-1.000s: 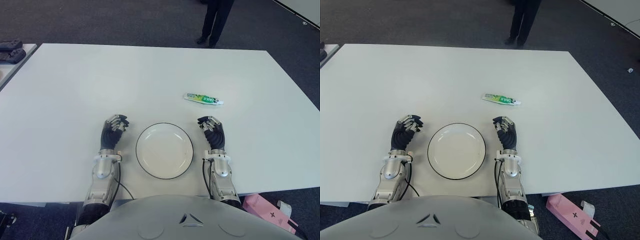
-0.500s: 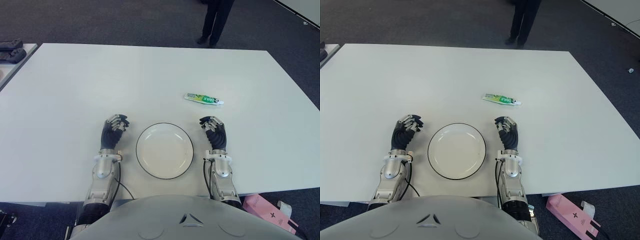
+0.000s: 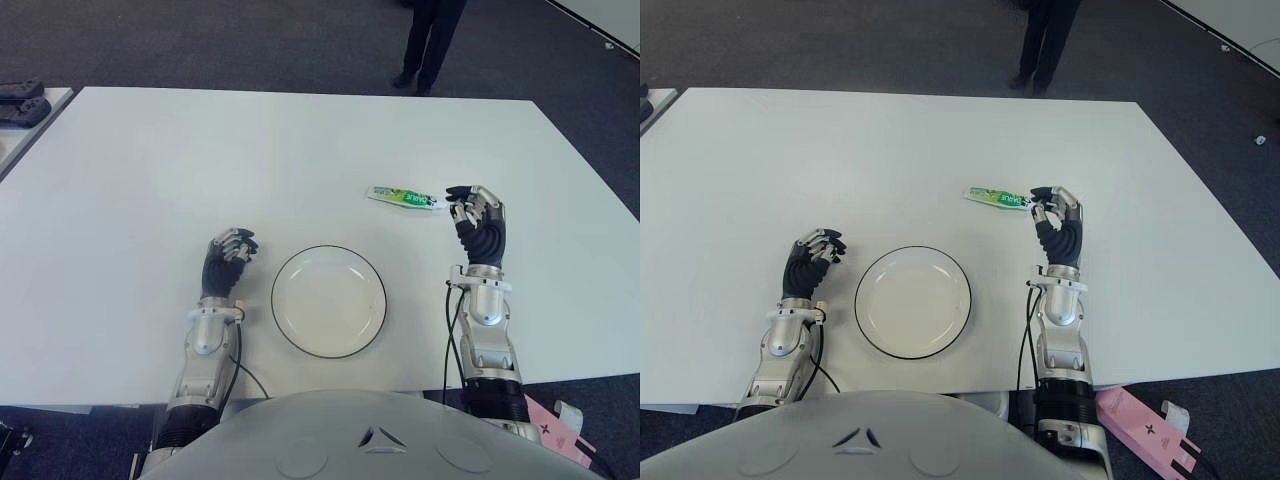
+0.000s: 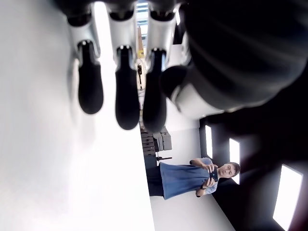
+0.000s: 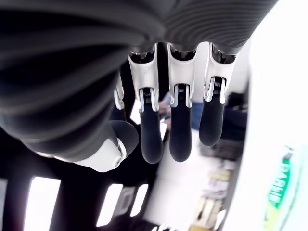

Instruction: Put the toothpaste on the table into the plate.

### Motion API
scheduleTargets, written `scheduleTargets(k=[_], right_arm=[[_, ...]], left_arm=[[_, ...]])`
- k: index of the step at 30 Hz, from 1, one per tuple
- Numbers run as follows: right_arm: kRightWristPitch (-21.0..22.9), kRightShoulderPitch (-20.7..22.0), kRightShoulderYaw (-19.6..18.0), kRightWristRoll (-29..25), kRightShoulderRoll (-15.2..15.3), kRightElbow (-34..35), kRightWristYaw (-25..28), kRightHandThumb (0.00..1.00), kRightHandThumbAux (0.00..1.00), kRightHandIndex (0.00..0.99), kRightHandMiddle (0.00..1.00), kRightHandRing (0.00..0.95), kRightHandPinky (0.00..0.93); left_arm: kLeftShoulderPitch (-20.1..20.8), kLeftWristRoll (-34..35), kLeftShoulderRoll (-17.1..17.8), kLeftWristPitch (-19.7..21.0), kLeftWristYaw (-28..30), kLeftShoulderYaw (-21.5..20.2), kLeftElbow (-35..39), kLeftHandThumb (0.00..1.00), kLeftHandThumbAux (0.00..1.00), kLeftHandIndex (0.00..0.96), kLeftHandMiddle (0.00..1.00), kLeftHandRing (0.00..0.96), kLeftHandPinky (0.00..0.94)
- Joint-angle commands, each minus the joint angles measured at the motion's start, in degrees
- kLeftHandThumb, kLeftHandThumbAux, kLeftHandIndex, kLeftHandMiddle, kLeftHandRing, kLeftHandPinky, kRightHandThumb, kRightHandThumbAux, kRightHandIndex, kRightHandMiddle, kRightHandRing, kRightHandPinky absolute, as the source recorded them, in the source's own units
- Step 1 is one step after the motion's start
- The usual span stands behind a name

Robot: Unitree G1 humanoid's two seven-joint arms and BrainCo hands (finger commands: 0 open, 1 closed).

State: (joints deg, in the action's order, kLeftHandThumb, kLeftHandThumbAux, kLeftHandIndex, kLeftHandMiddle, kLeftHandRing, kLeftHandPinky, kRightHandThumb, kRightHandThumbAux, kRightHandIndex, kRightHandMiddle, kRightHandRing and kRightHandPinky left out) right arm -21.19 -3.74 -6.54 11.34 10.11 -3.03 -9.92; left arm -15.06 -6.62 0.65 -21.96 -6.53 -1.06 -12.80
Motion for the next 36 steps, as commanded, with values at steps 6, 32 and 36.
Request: scheduleTargets(k=[6, 32, 36], right_arm=[[-1.88, 17.05, 3.04, 6.09, 12.49, -20.08, 6.09, 0.587, 0.556, 0.116, 0.072, 0.064, 0.056], [-7.2, 44.34, 26.09, 28.62, 20.64, -55.71, 3.2, 0.564, 0.156, 0.0, 0.0, 0.0, 0.0], [-6.52, 46.79, 29.33, 30.92, 19.95, -59.34, 1.87, 0.575, 0.151, 0.0, 0.0, 0.0, 0.0]], left_arm=[[-0.9, -0.71, -0.54, 1.9, -0.95, 0.21, -1.66, 0.707, 0.72, 0.431, 0.539, 0.545, 0.554], [-1.98, -0.76, -0.8, 1.79, -1.28, 0.38, -0.82, 0.704, 0.721, 0.431, 0.529, 0.531, 0.535], [-2.28, -0.7, -0.95, 2.25, -1.29, 0.42, -0.39, 0.704, 0.721, 0.431, 0.53, 0.533, 0.541]])
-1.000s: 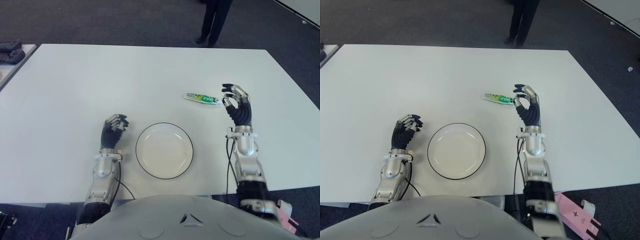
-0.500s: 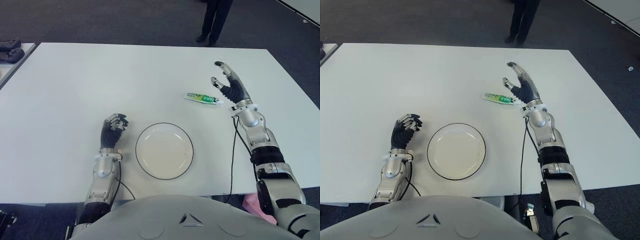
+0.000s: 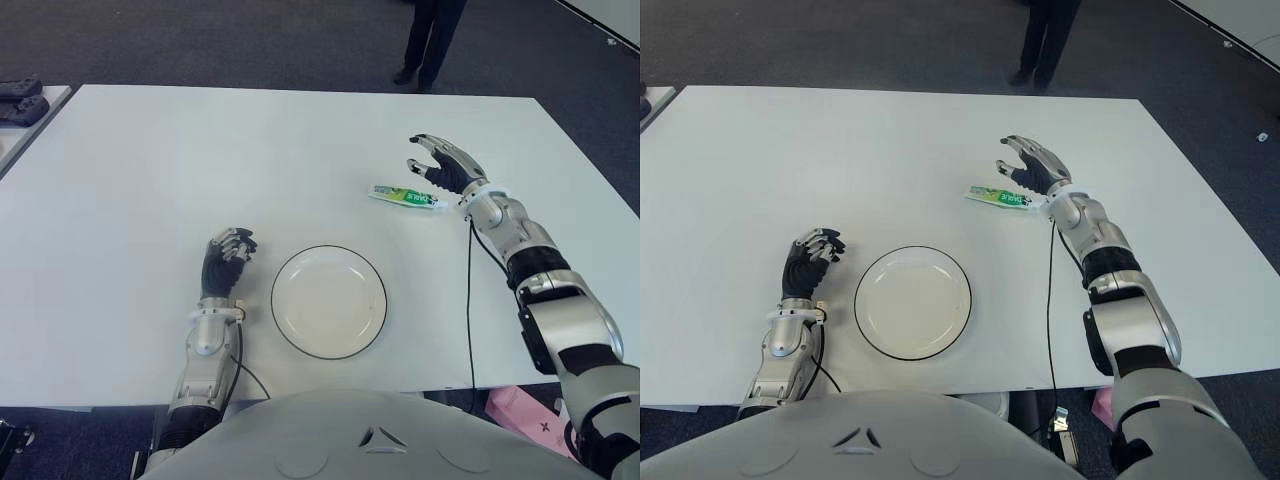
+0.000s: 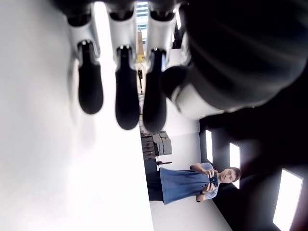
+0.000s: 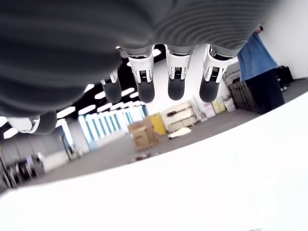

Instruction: Put the toothpaste on the table into the plate.

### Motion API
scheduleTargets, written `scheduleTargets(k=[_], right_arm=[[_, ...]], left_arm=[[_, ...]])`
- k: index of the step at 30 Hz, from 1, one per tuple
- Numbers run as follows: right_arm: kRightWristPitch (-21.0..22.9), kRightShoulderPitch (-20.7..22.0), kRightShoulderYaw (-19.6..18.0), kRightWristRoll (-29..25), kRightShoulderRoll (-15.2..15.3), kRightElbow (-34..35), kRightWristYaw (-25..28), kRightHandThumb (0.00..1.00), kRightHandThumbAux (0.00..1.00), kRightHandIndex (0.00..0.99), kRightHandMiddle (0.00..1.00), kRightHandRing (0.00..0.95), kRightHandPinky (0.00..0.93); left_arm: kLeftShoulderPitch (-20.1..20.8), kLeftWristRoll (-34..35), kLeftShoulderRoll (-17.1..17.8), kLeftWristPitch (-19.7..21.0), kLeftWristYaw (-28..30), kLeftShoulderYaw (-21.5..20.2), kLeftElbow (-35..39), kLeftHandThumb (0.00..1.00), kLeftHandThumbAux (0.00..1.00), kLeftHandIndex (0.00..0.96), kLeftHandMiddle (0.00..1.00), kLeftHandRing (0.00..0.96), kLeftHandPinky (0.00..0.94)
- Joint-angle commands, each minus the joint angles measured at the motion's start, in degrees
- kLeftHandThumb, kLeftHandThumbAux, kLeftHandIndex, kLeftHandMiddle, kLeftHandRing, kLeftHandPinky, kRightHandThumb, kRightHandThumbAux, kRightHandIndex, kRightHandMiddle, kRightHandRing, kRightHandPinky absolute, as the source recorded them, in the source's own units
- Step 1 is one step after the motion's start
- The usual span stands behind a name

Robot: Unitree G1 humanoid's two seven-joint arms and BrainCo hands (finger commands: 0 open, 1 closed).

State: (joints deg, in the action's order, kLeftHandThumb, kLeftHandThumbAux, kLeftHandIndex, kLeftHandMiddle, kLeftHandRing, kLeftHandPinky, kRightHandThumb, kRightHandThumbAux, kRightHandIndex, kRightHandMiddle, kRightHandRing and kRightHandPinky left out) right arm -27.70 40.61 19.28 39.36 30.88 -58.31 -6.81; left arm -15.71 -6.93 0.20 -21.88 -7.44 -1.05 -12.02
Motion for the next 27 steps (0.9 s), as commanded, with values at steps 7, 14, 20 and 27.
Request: scheduleTargets(k=[7, 14, 20, 27], right_arm=[[1.88, 6.43, 8.52, 6.04, -2.68, -10.81, -2.59, 0.593, 0.147, 0.0, 0.0, 0.0, 0.0], [3.35, 8.66, 12.18, 7.76, -3.95, -14.57, -2.87, 0.611, 0.145, 0.0, 0.0, 0.0, 0.0], [4.45, 9.49, 14.5, 8.53, -5.19, -16.2, -1.86, 0.614, 0.141, 0.0, 0.0, 0.0, 0.0], [5.71, 9.77, 15.83, 8.53, -6.16, -17.63, -0.69, 0.609, 0.141, 0.0, 0.0, 0.0, 0.0]], left_arm=[[-2.08, -0.04, -0.79, 2.45, -0.39, 0.24, -0.6, 0.704, 0.721, 0.43, 0.531, 0.537, 0.54], [-2.69, -0.44, -0.91, 2.58, -0.68, 0.17, 0.03, 0.704, 0.721, 0.431, 0.532, 0.536, 0.538], [-3.32, -0.44, -0.95, 1.75, -0.7, 0.09, 0.35, 0.704, 0.72, 0.431, 0.538, 0.54, 0.545], [-3.84, -0.77, -0.85, 1.25, -0.84, 0.07, 0.58, 0.705, 0.72, 0.431, 0.535, 0.541, 0.551]])
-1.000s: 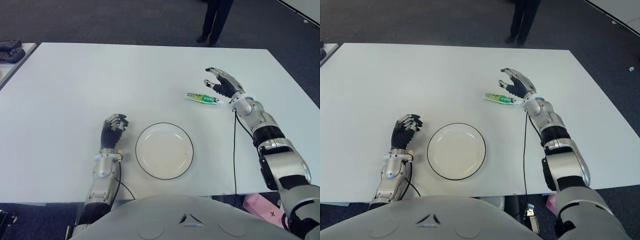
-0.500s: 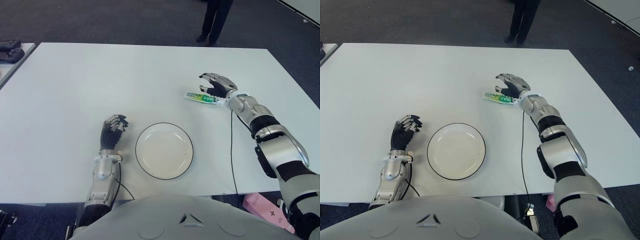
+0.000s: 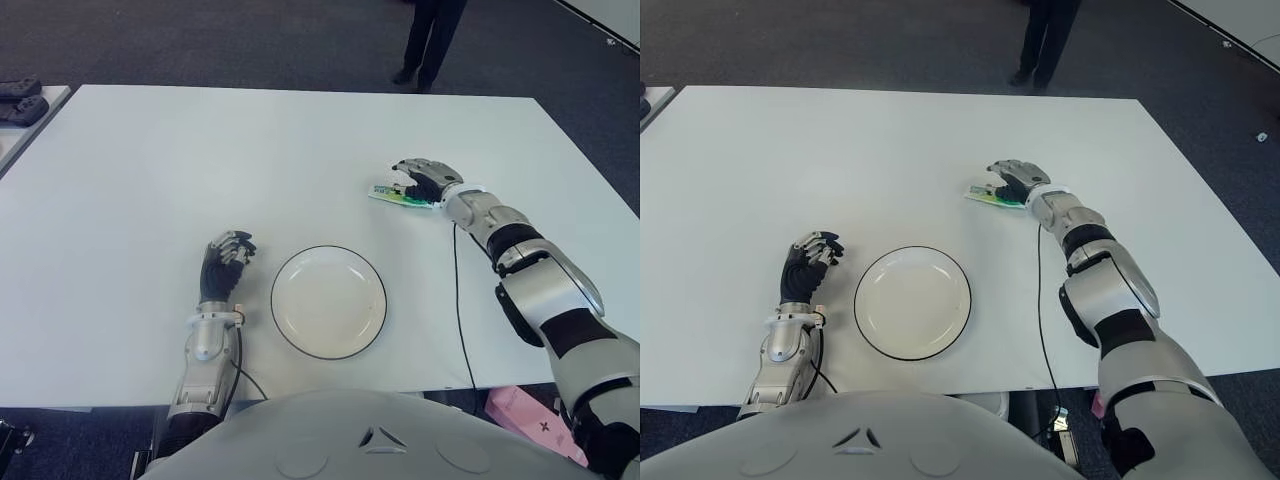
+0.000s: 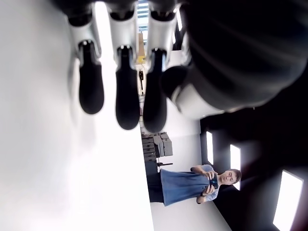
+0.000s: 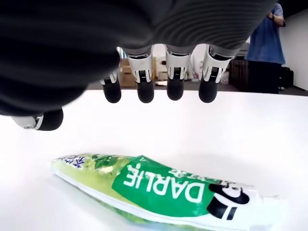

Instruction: Put the toothpaste on the table into the plate.

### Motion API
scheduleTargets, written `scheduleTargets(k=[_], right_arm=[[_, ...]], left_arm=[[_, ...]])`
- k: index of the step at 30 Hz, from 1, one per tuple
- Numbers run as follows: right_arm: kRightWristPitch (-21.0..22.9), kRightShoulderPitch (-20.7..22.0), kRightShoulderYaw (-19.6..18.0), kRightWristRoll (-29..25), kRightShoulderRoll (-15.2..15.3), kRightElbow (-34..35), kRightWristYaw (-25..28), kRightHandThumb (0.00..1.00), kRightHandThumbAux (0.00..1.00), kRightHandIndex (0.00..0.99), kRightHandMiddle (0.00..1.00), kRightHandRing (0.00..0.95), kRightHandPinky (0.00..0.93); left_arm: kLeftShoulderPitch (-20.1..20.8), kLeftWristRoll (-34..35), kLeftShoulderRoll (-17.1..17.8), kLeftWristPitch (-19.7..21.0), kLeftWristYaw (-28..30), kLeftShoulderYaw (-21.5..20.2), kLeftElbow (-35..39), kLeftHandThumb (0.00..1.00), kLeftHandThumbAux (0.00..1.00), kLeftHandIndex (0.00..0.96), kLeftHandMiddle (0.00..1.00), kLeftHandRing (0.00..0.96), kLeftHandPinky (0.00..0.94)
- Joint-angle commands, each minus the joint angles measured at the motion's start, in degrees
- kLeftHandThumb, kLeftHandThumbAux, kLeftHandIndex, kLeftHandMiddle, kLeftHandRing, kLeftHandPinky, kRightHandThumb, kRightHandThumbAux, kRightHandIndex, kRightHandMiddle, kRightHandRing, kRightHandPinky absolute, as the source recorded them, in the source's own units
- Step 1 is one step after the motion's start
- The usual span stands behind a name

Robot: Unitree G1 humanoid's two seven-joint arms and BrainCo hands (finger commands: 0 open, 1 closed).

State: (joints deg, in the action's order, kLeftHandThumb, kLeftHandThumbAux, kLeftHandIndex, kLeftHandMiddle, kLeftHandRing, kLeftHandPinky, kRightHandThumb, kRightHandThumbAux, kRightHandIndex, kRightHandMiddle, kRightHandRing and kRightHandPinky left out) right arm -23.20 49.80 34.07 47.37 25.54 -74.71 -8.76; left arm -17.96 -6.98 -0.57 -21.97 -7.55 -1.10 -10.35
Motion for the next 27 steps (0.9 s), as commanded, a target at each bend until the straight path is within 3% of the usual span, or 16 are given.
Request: scheduleTargets(k=[1, 27], right_arm=[[1.4, 0.58, 1.18, 0.51, -0.92, -1.37, 1.4, 0.608, 0.142, 0.0, 0.0, 0.0, 0.0], [7.16, -2.39, 3.75, 0.21, -3.48, -3.92, 5.92, 0.574, 0.141, 0.0, 0.0, 0.0, 0.0]], left_arm=[[-1.68, -0.8, -0.07, 1.31, -0.78, 0.12, -1.05, 0.705, 0.72, 0.431, 0.535, 0.541, 0.551], [-4.19, -1.09, 0.16, 2.74, -0.82, -0.33, 1.98, 0.704, 0.721, 0.431, 0.546, 0.541, 0.536]])
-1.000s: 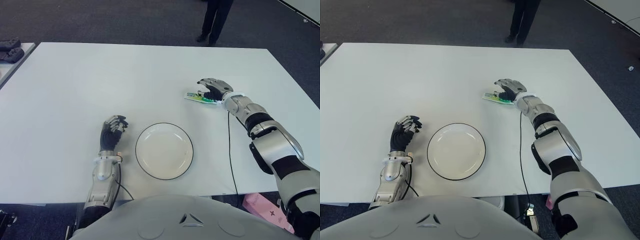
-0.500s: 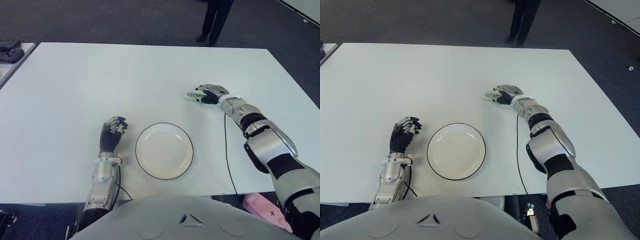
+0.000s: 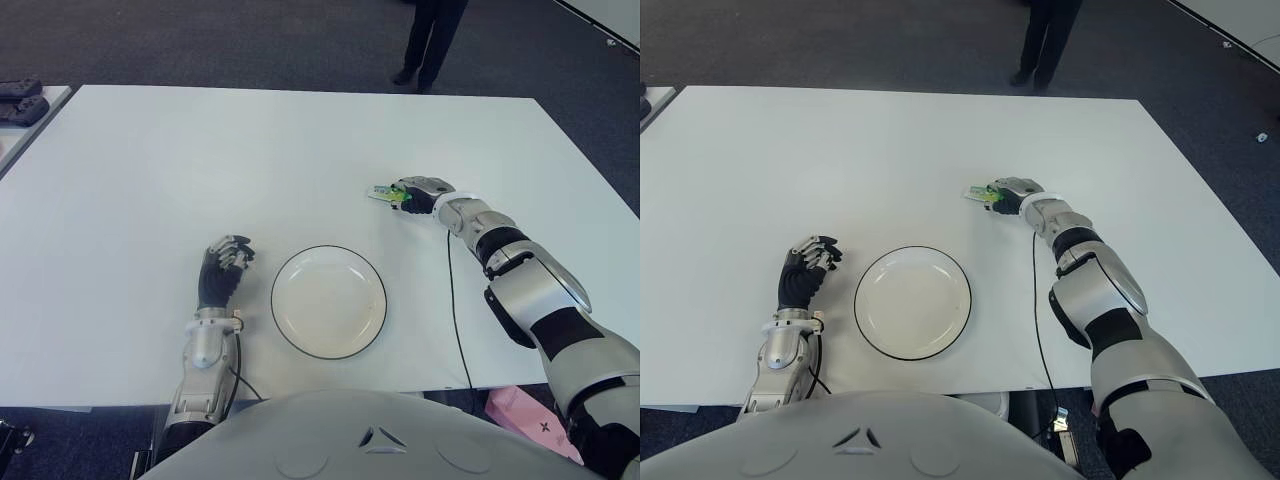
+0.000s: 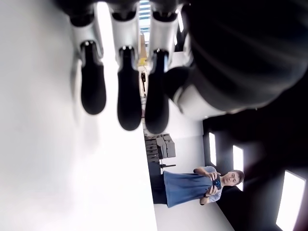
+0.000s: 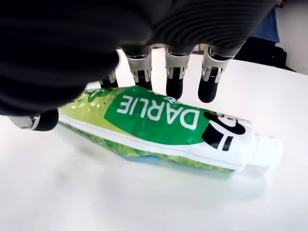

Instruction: Put the toothpaste on the table into the plate.

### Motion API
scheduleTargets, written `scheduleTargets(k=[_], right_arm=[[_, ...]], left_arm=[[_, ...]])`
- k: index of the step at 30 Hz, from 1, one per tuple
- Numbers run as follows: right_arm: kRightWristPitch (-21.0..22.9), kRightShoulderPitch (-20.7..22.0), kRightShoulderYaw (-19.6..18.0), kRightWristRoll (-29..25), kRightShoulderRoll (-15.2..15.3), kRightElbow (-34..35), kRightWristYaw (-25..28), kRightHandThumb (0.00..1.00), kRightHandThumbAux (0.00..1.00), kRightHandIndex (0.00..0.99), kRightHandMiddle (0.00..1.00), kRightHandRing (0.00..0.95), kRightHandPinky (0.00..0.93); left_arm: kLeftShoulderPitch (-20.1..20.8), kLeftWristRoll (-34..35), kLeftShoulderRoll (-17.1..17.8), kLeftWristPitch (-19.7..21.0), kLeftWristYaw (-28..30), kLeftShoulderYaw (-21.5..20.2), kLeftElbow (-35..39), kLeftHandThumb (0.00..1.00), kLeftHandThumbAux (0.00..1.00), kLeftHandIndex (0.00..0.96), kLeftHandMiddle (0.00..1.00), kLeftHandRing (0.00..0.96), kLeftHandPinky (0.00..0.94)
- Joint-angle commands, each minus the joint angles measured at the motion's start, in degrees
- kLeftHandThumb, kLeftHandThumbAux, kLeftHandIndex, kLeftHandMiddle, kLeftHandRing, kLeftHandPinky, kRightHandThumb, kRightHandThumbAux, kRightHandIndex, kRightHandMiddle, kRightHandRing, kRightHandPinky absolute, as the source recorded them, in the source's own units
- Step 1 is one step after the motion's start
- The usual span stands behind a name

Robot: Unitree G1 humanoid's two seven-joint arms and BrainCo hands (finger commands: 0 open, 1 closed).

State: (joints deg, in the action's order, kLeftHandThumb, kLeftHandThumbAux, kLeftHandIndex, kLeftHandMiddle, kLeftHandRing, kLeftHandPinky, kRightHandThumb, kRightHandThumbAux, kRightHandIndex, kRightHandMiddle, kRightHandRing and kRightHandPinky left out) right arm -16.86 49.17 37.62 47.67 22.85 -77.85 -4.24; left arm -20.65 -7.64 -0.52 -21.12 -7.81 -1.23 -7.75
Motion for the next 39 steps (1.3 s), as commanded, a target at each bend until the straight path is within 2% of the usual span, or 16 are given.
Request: scheduleTargets(k=[1, 8, 12, 17, 25, 28, 33, 34, 35, 39], right_arm=[[0.82, -1.78, 0.09, -0.24, -0.82, -0.75, 1.65, 0.572, 0.142, 0.0, 0.0, 0.0, 0.0], [1.96, -3.07, -0.36, -1.02, -1.58, -1.06, 3.52, 0.561, 0.152, 0.0, 0.0, 0.0, 0.0], [4.15, -5.06, -0.99, -1.62, -2.81, -1.8, 3.75, 0.559, 0.157, 0.0, 0.0, 0.0, 0.0], [5.26, -5.94, -3.03, -3.87, -3.19, -1.9, 5.85, 0.563, 0.153, 0.0, 0.0, 0.0, 0.0], [5.42, -7.42, -5.52, -6.4, -3.19, -1.81, 7.73, 0.575, 0.203, 0.0, 0.0, 0.0, 0.0], [5.3, -7.89, -5.38, -6.31, -3.27, -1.78, 7.64, 0.571, 0.232, 0.0, 0.0, 0.0, 0.0], [4.64, -8.42, -4.67, -5.4, -3.16, -1.67, 6.42, 0.538, 0.31, 0.004, 0.0, 0.008, 0.128], [4.64, -8.48, -4.72, -5.44, -3.16, -1.65, 6.32, 0.539, 0.329, 0.02, 0.008, 0.033, 0.164], [4.67, -8.63, -4.98, -5.71, -3.2, -1.63, 6.18, 0.546, 0.359, 0.048, 0.056, 0.1, 0.219], [5.02, -9.02, -6.12, -6.8, -3.44, -1.56, 6.26, 0.594, 0.408, 0.141, 0.184, 0.245, 0.325]], left_arm=[[-1.66, -0.45, 0.14, 1.89, -0.59, -0.26, -0.46, 0.704, 0.721, 0.431, 0.546, 0.541, 0.536], [-2.79, -0.54, 0.21, 1.93, -0.83, -0.7, 0.61, 0.705, 0.72, 0.431, 0.543, 0.539, 0.541], [-3.17, -0.55, 0.21, 1.88, -1.03, -0.9, 0.94, 0.705, 0.72, 0.432, 0.541, 0.539, 0.542], [-3.54, -0.29, 0.37, 1.65, -1.0, -1.1, 1.05, 0.705, 0.72, 0.432, 0.543, 0.541, 0.545], [-3.81, 0.05, 0.26, 2.1, -0.99, -1.37, 1.65, 0.705, 0.721, 0.432, 0.549, 0.544, 0.548], [-3.87, -0.12, 0.22, 2.59, -1.11, -1.42, 2.05, 0.705, 0.721, 0.432, 0.551, 0.545, 0.548], [-4.14, -0.22, 0.33, 3.09, -1.01, -1.43, 2.74, 0.705, 0.72, 0.432, 0.555, 0.547, 0.55], [-4.14, -0.2, 0.34, 3.19, -0.98, -1.44, 2.81, 0.705, 0.72, 0.432, 0.556, 0.547, 0.549], [-4.13, -0.17, 0.35, 3.29, -0.96, -1.47, 2.83, 0.705, 0.72, 0.432, 0.556, 0.547, 0.549], [-4.13, -0.16, 0.33, 3.37, -1.05, -1.61, 2.87, 0.705, 0.72, 0.432, 0.556, 0.547, 0.549]])
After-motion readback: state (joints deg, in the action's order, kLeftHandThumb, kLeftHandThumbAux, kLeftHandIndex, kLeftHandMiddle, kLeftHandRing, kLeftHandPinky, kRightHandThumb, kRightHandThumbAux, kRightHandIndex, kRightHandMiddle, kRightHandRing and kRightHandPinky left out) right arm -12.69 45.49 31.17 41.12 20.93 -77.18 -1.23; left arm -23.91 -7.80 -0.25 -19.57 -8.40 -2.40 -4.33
